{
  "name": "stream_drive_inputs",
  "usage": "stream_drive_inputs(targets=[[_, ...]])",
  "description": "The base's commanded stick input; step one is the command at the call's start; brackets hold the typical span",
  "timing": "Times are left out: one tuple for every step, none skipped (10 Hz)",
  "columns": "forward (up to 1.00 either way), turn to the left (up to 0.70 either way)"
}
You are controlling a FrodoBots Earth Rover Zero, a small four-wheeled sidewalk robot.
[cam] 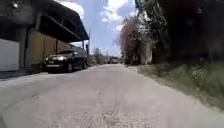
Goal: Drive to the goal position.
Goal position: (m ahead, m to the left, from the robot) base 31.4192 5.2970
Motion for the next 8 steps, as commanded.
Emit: stream_drive_inputs(targets=[[1.00, 0.00], [1.00, 0.00], [1.00, 0.00], [1.00, 0.00], [1.00, 0.00], [1.00, 0.00], [1.00, 0.00], [1.00, 0.00]])
